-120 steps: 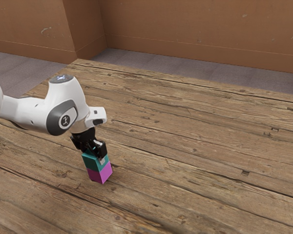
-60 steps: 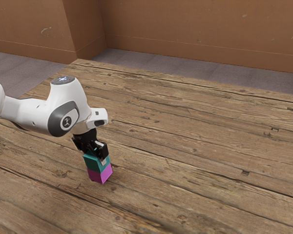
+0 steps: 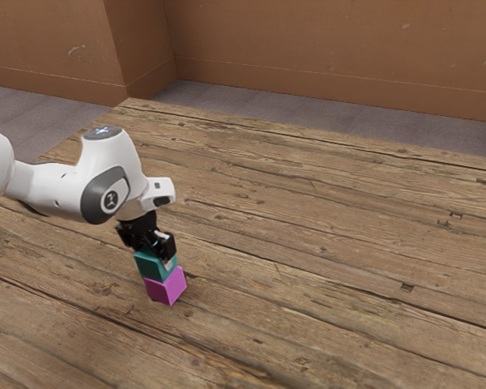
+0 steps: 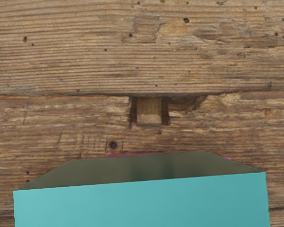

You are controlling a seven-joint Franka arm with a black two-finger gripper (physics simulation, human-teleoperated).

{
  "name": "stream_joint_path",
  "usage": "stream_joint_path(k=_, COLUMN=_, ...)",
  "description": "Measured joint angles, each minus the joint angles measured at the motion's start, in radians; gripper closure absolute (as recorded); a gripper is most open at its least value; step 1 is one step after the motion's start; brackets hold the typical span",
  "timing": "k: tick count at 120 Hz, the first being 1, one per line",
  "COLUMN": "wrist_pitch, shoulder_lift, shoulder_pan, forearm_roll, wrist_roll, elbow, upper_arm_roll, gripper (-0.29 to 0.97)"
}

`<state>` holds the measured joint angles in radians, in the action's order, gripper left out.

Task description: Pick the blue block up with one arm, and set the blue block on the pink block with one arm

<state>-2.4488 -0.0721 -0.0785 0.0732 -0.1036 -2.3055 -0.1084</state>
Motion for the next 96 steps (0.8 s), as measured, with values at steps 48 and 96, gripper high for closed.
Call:
stream_joint_path(k=48, wrist_pitch=0.003, shoulder_lift=0.009, shoulder_pan=-0.016, forearm_roll=0.009, wrist_roll=-0.012, elbow=-0.007, upper_arm_roll=0.001, gripper=0.32)
stream_joint_path(k=96, wrist_pitch=0.005, shoulder_lift=0.010, shoulder_pan=-0.020, forearm_roll=0.004, wrist_roll=-0.046, elbow=-0.007, upper_arm_roll=0.001, gripper=0.15)
